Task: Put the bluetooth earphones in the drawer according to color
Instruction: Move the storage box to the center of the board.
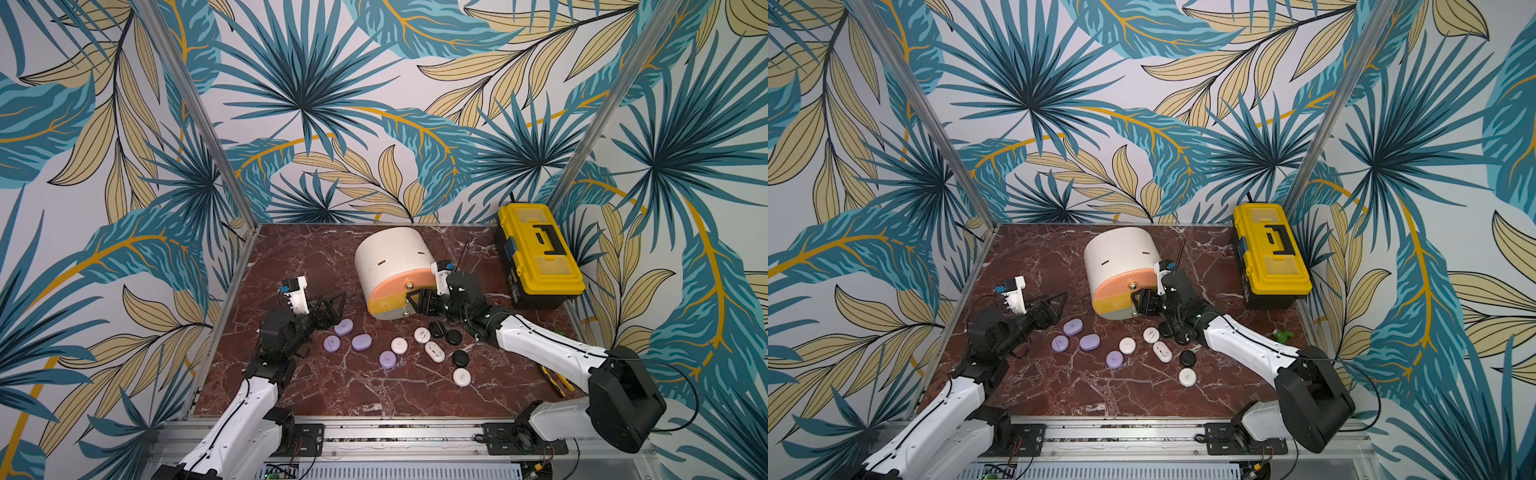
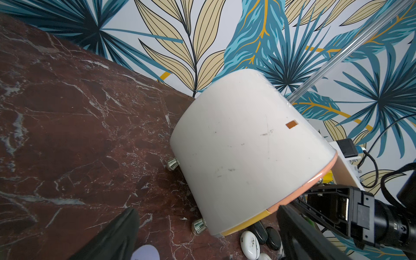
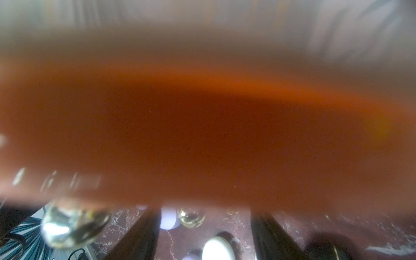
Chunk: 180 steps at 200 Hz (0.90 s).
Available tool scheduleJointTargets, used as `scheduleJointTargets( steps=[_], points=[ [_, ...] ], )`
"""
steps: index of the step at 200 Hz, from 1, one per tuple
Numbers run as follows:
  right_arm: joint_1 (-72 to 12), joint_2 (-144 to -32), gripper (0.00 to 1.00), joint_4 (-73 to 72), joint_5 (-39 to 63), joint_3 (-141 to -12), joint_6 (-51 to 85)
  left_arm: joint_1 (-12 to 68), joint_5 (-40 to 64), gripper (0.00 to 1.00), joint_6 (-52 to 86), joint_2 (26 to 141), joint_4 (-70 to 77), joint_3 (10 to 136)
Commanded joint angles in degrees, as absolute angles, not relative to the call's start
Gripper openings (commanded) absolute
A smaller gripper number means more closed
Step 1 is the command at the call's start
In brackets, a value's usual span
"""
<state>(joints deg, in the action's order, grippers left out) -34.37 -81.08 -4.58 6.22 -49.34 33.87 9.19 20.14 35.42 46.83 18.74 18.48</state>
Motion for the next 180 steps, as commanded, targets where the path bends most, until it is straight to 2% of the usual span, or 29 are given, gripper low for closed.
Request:
scheduleJointTargets(
  steps=[1, 80, 131, 180],
  points=[
    [-34.72, -84.44, 0.69, -7.45, 4.87, -52.95, 33.3, 9.24, 21.54, 1.0, 35.33, 46.46, 21.13, 16.22],
    [-35.12, -95.72, 0.69, -7.14, 7.99, -64.1, 34.41, 12.25, 21.28, 1.0, 33.53, 51.53, 21.99, 17.59],
    [-36.02, -87.12, 0.68, -3.5, 7.4, -58.2, 33.62, 15.8, 17.9, 1.0, 31.32, 57.57, 19.74, 20.47],
    [-36.02, -82.19, 0.59, 1.03, 6.5, -58.93, 31.77, 18.15, 15.45, 1.0, 29.06, 65.22, 15.99, 25.17]
  ],
)
